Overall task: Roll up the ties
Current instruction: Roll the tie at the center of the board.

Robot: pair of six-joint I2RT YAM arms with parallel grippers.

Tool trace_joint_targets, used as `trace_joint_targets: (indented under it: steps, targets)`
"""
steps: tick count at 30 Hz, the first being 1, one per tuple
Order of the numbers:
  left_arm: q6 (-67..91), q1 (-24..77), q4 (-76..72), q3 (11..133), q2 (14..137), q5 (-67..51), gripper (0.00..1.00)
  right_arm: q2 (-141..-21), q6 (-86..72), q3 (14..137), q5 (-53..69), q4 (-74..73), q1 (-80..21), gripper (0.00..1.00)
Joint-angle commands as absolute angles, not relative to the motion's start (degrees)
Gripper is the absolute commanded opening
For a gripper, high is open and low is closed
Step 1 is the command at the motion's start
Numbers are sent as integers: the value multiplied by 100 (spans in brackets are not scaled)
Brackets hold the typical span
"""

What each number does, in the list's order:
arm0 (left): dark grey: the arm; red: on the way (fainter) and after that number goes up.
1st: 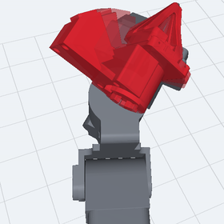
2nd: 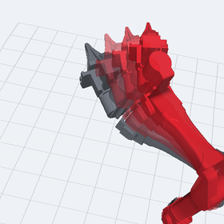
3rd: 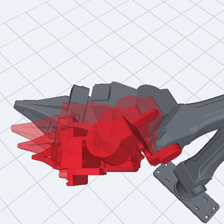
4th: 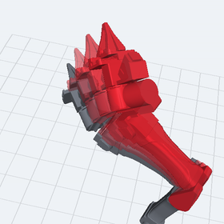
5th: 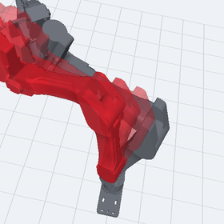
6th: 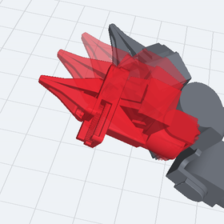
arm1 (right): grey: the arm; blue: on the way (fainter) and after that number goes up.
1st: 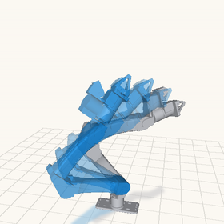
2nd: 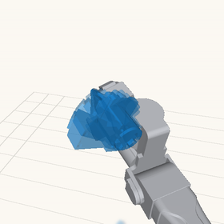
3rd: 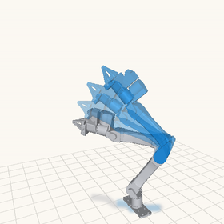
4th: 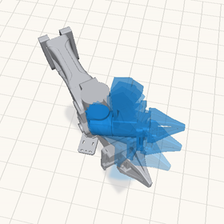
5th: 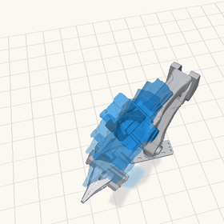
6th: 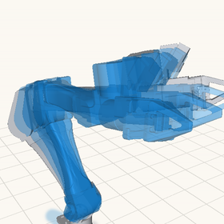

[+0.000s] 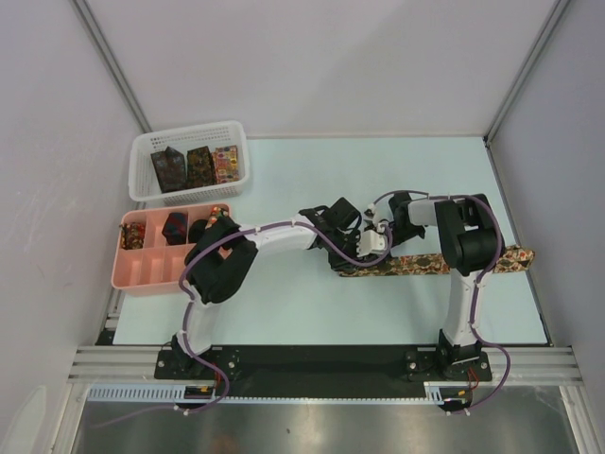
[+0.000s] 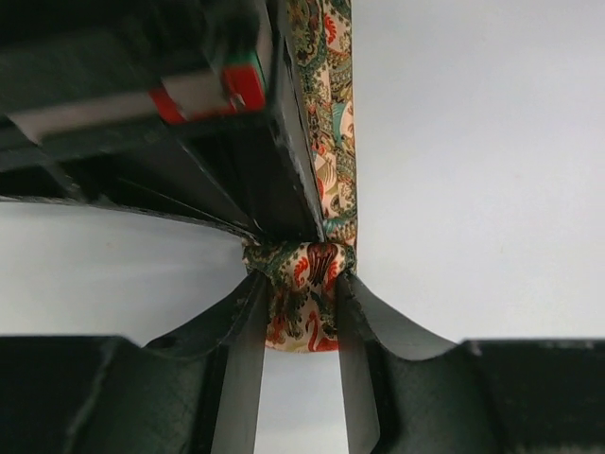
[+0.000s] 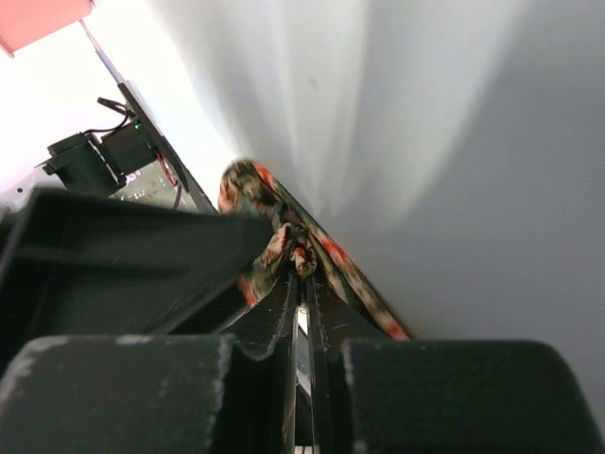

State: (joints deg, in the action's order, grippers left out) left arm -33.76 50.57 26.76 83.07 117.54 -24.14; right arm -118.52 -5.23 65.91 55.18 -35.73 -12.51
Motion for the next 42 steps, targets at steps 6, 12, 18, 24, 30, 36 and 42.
trace_joint_targets:
  steps: [6, 12, 18, 24, 30, 36, 42]
  targets:
    - [-3718, 5159, 3155, 8306, 12313, -2206, 36, -11443, 123, 6750, 5545, -4527, -650, 28]
    - [-3762, 5159, 3173, 8297, 12296, -2162, 38, -11478, -351, 6768, 5722, -4052, -966, 29]
    - [-3753, 5159, 3173, 8270, 12270, -2118, 40, -11601, -554, 6803, 5476, -3779, -1274, 35]
    - [-3718, 5150, 3138, 8271, 12226, -2101, 42, -11751, -782, 6846, 5335, -3595, -1380, 31]
    - [-3753, 5150, 3138, 8148, 12173, -2065, 40, -11593, -580, 6891, 5440, -3893, -1231, 36]
    - [-3735, 5150, 3129, 8156, 12199, -2101, 39, -11347, -562, 6873, 5484, -4201, -1098, 48]
    - [-3727, 5150, 3129, 8218, 12199, -2066, 39, -11372, -870, 6917, 5441, -3991, -1344, 53]
